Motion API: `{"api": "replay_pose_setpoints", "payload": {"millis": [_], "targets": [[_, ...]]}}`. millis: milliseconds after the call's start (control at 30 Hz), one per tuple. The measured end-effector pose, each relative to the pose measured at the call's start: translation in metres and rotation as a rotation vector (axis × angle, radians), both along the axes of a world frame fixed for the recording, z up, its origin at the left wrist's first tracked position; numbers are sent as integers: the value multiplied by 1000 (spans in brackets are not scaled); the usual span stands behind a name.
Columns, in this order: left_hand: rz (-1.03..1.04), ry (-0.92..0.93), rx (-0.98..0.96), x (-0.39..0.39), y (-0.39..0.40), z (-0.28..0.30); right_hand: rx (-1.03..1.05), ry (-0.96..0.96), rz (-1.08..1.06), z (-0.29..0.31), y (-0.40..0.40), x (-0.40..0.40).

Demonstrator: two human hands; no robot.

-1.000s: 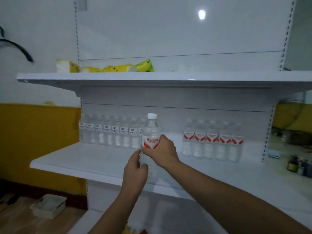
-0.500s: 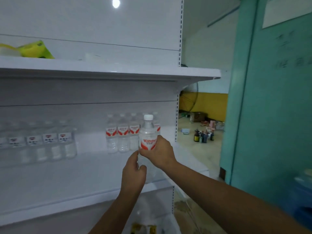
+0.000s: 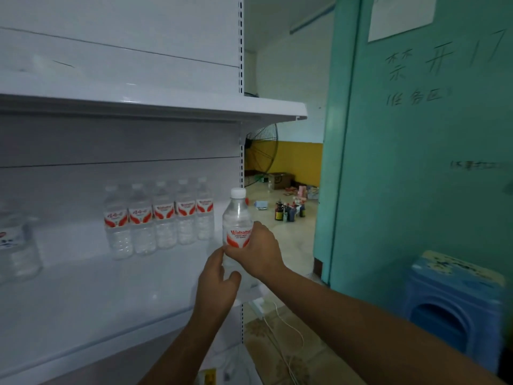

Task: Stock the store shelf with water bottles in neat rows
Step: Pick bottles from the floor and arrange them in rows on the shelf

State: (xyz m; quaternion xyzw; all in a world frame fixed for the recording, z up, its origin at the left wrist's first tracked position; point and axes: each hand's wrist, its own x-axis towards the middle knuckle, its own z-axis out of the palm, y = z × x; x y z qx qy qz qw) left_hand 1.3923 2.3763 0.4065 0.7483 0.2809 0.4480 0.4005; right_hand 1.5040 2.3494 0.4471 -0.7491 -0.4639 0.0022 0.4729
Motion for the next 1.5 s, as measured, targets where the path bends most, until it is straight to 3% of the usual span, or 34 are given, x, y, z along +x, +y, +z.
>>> {"api": "replay_pose_setpoints", "payload": {"millis": [167,333,533,733,967,1133,1367,1500], "targets": [[-47,169,84,8,34,-5,2,-4,-24,-9,27,21],[-65,318,45,10,65,-18,-15,45,-15,-14,69,40],[-24,754,182,21,105,-47,23,75,-29,-29,144,61],[18,724,349,30,124,-66,18,74,-106,-37,229,96],[37,589,341,29,126,-79,2,59,-93,-57,297,148],[45,624,385,31,125,-70,43,111,-24,-44,294,144],[-17,639,247,29,123,-72,-46,192,-56,-43,266,128],[78,438,47,18,119,-58,-9,302,-87,-45,216,94]]}}
